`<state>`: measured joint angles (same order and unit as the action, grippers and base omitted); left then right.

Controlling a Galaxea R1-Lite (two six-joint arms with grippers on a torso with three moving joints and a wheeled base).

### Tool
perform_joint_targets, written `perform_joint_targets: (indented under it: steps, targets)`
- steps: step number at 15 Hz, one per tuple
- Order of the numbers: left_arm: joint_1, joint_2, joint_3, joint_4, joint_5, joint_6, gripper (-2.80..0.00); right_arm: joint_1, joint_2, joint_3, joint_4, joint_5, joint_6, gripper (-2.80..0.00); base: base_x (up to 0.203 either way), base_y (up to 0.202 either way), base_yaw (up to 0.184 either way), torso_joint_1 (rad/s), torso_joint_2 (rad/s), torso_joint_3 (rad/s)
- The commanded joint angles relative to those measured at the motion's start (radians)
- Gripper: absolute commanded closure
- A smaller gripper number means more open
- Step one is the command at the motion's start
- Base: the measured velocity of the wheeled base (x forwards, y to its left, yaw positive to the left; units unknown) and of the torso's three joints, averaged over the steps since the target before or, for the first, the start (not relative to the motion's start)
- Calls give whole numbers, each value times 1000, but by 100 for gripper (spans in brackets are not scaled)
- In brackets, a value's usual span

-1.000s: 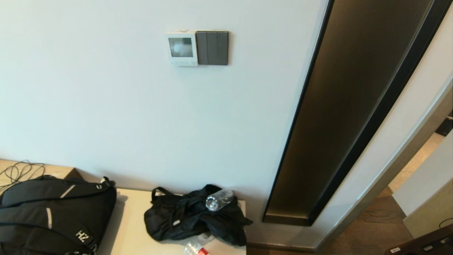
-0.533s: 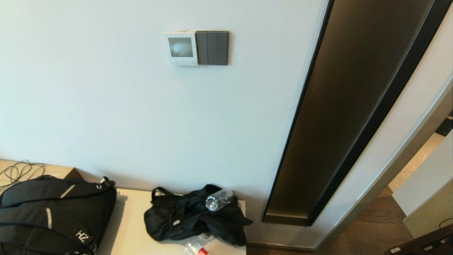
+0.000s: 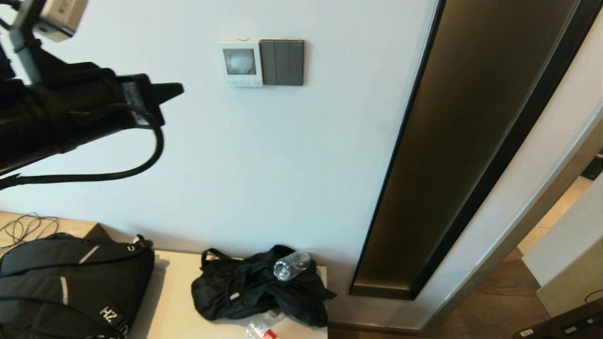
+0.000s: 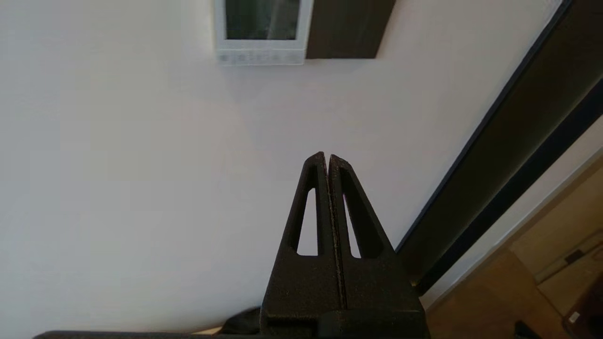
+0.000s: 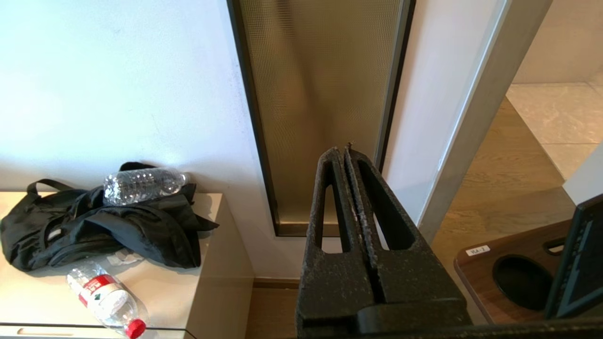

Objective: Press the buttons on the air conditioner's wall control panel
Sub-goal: Turn on the central air conditioner

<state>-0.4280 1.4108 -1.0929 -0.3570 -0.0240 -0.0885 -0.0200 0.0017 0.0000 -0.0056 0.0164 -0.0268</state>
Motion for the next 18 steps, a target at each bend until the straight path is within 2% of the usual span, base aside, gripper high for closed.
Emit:
perform_joint_targets:
  steps: [1, 3, 8, 18]
  targets:
    - [-82, 190, -101, -17, 35, -1, 0, 0, 1, 2, -1, 0, -1, 0, 0, 0, 0, 0, 0, 0]
    - [-102, 263, -155, -43, 76, 2, 0, 0, 1, 1, -1, 0, -1, 0, 0, 0, 0, 0, 0, 0]
    - [-161, 353, -258, -56, 96, 0, 0, 0, 1, 1, -1, 0, -1, 0, 0, 0, 0, 0, 0, 0]
    - [-161, 474, -419, -41, 93, 4, 0, 0, 1, 2, -1, 0, -1, 0, 0, 0, 0, 0, 0, 0]
